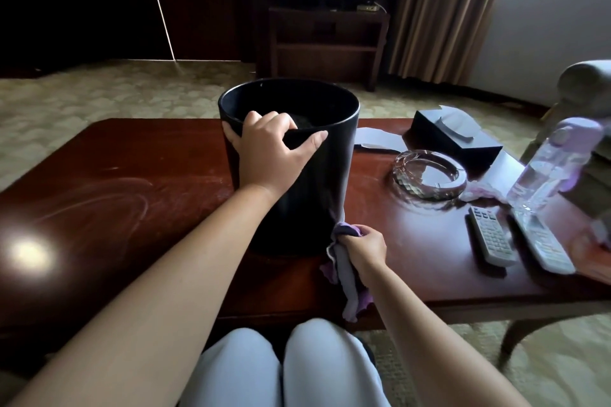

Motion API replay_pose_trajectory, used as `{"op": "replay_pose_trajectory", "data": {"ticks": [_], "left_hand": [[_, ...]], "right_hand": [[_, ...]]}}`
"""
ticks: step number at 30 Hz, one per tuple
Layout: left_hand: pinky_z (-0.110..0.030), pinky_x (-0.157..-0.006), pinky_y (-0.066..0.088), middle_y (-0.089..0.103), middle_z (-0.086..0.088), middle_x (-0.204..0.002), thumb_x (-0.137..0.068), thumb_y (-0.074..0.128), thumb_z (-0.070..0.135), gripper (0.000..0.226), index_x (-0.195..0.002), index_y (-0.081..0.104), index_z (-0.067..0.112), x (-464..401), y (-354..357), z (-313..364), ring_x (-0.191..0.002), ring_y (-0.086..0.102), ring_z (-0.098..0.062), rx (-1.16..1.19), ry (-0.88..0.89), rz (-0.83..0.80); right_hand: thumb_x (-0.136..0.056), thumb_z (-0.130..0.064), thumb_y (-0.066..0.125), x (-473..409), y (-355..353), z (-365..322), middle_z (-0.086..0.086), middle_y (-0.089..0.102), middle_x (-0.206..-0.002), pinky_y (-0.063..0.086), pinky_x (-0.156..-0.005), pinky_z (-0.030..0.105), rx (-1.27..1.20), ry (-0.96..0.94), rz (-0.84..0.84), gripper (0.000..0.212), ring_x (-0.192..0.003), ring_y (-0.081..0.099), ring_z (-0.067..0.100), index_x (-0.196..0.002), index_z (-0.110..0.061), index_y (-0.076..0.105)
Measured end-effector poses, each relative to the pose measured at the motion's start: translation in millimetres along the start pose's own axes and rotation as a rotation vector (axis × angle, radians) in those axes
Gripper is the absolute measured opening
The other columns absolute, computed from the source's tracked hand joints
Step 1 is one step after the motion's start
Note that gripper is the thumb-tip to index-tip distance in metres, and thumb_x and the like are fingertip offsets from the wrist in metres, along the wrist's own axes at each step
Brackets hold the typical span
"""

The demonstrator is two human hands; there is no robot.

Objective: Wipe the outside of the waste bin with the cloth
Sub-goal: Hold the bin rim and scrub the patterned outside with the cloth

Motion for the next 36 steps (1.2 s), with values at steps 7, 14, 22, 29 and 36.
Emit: {"op": "replay_pose_trajectory", "data": {"ticks": [7,14,22,29,36], "left_hand": [[-0.041,-0.08,0.042,0.031,0.004,-0.034,-0.079,0.048,0.056,0.059,-0.039,0.025,0.019,-25.0,-10.2,-27.7,-0.049,0.035,-0.007,0.132,-0.133,0.003],[-0.048,-0.112,0.007,0.053,-0.002,-0.058,-0.094,0.046,0.04,0.051,-0.05,0.036,0.017,-34.6,-13.6,-25.8,-0.077,0.056,-0.03,-0.168,-0.173,-0.088],[-0.039,-0.111,0.001,0.039,0.007,-0.045,-0.069,0.041,0.038,0.036,-0.042,0.032,0.017,-27.9,-4.4,-17.4,-0.087,0.054,-0.025,0.005,-0.241,-0.068],[-0.053,-0.11,0.022,0.044,0.003,-0.049,-0.073,0.061,0.026,0.038,-0.043,0.041,0.015,-36.1,-1.5,-31.3,-0.078,0.055,-0.024,0.055,-0.375,-0.131],[-0.032,-0.058,0.039,0.031,0.004,-0.05,-0.056,0.053,0.033,0.029,-0.039,0.04,0.014,-40.1,0.5,-48.9,-0.059,0.043,-0.026,0.274,-0.364,-0.197]], "right_hand": [[-0.085,-0.009,0.063,13.7,-23.5,24.2,0.001,0.066,-0.056,0.05,-0.051,0.022,-0.548,0.163,-0.131,0.008,-0.047,0.06,0.013,-0.081,-0.015,0.067],[-0.081,-0.005,0.064,22.0,-17.7,23.9,0.004,0.064,-0.054,0.048,-0.059,0.028,-0.611,0.223,-0.107,0.007,-0.049,0.059,0.02,-0.077,-0.011,0.066],[-0.079,-0.004,0.065,24.3,-16.6,11.8,0.012,0.065,-0.069,0.051,-0.072,0.039,-0.636,0.193,-0.111,0.008,-0.064,0.06,0.025,-0.076,-0.012,0.067],[-0.079,-0.003,0.064,23.1,-11.4,-0.5,0.008,0.063,-0.066,0.049,-0.064,0.028,-0.603,0.114,-0.134,0.01,-0.056,0.059,0.019,-0.076,-0.012,0.067],[-0.081,-0.003,0.06,25.2,-13.3,-15.8,0.005,0.064,-0.061,0.048,-0.056,0.024,-0.616,0.045,-0.158,0.015,-0.054,0.058,0.018,-0.073,-0.013,0.067]]}}
Point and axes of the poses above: each hand's wrist, its own x-axis away from the middle knuckle, its own y-axis out of the palm, z = x × y, the point moved 8 cm from there along -x, towards the middle knuckle
